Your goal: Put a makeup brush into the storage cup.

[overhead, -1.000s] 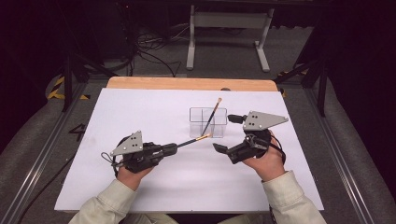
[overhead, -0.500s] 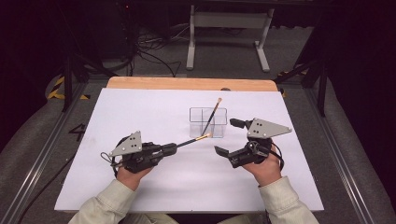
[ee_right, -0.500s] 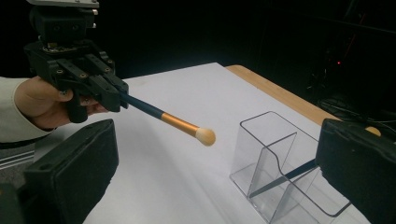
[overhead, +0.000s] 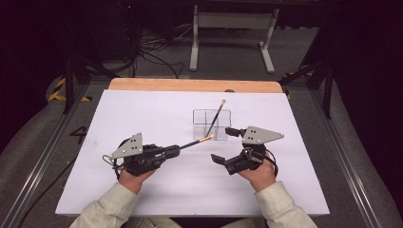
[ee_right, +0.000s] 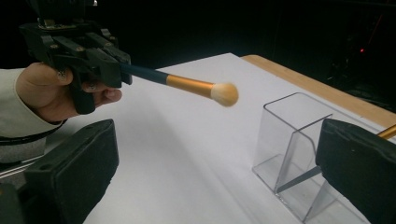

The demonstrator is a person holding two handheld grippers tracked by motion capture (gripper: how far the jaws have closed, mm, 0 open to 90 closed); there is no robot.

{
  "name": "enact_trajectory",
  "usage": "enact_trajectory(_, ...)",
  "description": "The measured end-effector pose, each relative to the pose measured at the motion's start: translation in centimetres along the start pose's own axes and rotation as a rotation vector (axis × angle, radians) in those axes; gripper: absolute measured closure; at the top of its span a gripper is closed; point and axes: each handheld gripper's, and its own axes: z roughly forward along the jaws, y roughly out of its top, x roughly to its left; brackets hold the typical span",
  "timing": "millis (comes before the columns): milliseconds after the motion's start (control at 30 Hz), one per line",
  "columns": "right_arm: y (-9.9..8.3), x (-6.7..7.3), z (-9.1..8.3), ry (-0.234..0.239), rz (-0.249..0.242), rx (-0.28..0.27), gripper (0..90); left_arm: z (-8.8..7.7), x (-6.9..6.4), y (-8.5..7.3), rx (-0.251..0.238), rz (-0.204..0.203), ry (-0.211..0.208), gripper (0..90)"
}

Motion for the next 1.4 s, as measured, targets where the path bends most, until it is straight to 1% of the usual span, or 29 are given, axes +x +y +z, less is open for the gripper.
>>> enact_trajectory(100, -0.3, 0.1, 0.6, 0.025, 0.002, 0.008, 0.6, 0.1, 0.0, 0.0, -0.001, -0.001, -0.005, 83.7)
enact_trajectory(267, -0.6, 0.4, 1.3, 0.053, 0.005, 0.013, 6.3, 0.2, -0.2, 0.0, -0.003, 0.001, -0.013, 83.7)
enact_trajectory(333, -0.8, 0.6, 1.6, 0.076, 0.003, 0.008, 13.5, 0.2, -0.2, 0.0, -0.005, 0.001, -0.015, 83.7)
enact_trajectory(433, -1.0, 0.7, 1.9, 0.123, 0.005, 0.007, 26.9, 0.3, -0.3, 0.0, -0.004, 0.003, -0.022, 83.7)
enact_trajectory(600, -1.2, 0.9, 2.4, 0.184, 0.014, 0.007, 48.0, 0.3, -0.3, 0.0, -0.008, 0.001, -0.035, 83.7)
enact_trajectory(633, -1.2, 0.9, 2.4, 0.192, 0.017, 0.003, 50.4, 0.3, -0.3, 0.0, -0.008, 0.001, -0.035, 83.7)
enact_trajectory(667, -1.2, 0.9, 2.4, 0.192, 0.017, 0.003, 50.4, 0.4, -0.3, 0.0, -0.009, 0.001, -0.038, 83.7)
enact_trajectory(767, -1.2, 0.9, 2.5, 0.215, 0.029, -0.003, 57.9, 0.4, -0.3, -0.1, -0.012, 0.001, -0.045, 83.7)
enact_trajectory(867, -1.2, 1.0, 2.5, 0.223, 0.032, -0.011, 62.9, 0.5, -0.3, -0.1, -0.012, 0.003, -0.052, 83.7)
enact_trajectory(1033, -1.0, 0.9, 2.3, 0.228, 0.041, -0.030, 67.4, 0.6, -0.4, -0.2, -0.009, 0.006, -0.058, 83.7)
enact_trajectory(1300, -0.9, 0.9, 2.3, 0.236, 0.042, -0.041, 70.2, 0.8, -0.4, -0.3, 0.001, 0.008, -0.063, 83.7)
enact_trajectory(1367, -0.9, 0.9, 2.2, 0.232, 0.042, -0.046, 71.3, 0.8, -0.4, -0.4, 0.012, 0.022, -0.061, 83.6)
enact_trajectory(1400, -0.9, 0.9, 2.2, 0.232, 0.042, -0.046, 71.3, 0.8, -0.4, -0.4, 0.012, 0.022, -0.061, 83.6)
